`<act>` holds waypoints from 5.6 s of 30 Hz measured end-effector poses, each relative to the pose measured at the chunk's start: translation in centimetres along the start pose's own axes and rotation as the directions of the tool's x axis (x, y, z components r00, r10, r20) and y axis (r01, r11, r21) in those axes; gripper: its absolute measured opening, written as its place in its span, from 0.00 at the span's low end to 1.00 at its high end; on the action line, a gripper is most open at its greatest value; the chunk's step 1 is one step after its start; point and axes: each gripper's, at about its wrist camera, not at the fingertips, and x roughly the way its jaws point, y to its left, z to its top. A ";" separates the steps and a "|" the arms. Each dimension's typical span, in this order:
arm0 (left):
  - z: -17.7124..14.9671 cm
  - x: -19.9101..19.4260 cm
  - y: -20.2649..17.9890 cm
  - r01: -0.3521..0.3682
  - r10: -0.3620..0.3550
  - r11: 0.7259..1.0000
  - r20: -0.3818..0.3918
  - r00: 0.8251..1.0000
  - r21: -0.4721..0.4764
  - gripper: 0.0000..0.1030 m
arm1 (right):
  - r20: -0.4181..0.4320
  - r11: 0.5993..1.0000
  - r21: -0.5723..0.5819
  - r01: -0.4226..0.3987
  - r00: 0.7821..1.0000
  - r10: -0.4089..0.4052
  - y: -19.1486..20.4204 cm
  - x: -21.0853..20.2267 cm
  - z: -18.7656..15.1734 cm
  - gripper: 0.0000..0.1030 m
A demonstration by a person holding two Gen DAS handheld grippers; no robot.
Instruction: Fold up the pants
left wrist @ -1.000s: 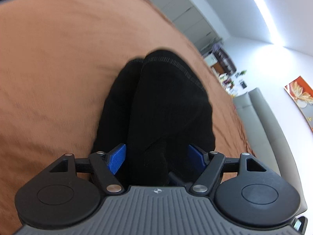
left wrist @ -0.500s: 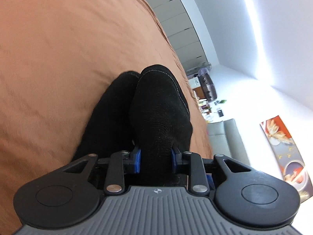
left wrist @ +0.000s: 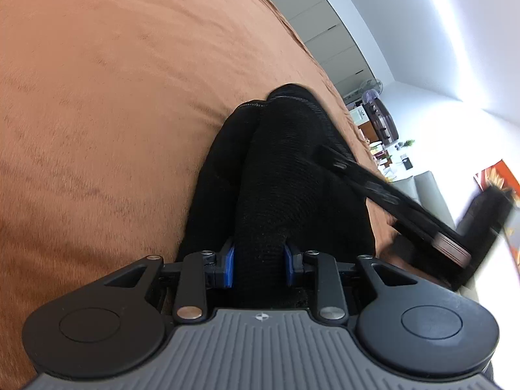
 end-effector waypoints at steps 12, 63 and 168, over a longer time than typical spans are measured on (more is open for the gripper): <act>-1.2 0.0 -1.4 -0.045 0.045 0.996 0.006 0.999 0.072 0.37 | 0.076 0.989 0.125 -0.074 0.995 0.064 -2.7 -0.1 -2.1 0.41; -5.0 -9.0 -6.0 -0.336 0.307 0.875 0.139 0.942 0.349 0.83 | 0.129 0.804 0.593 -0.053 0.991 -0.030 -8.4 -24.9 -20.9 0.53; -11.2 -0.4 -7.8 0.127 -0.033 0.970 -0.409 0.912 0.206 1.00 | 0.033 0.597 0.764 -0.244 0.939 0.342 -18.3 -26.5 -25.2 0.93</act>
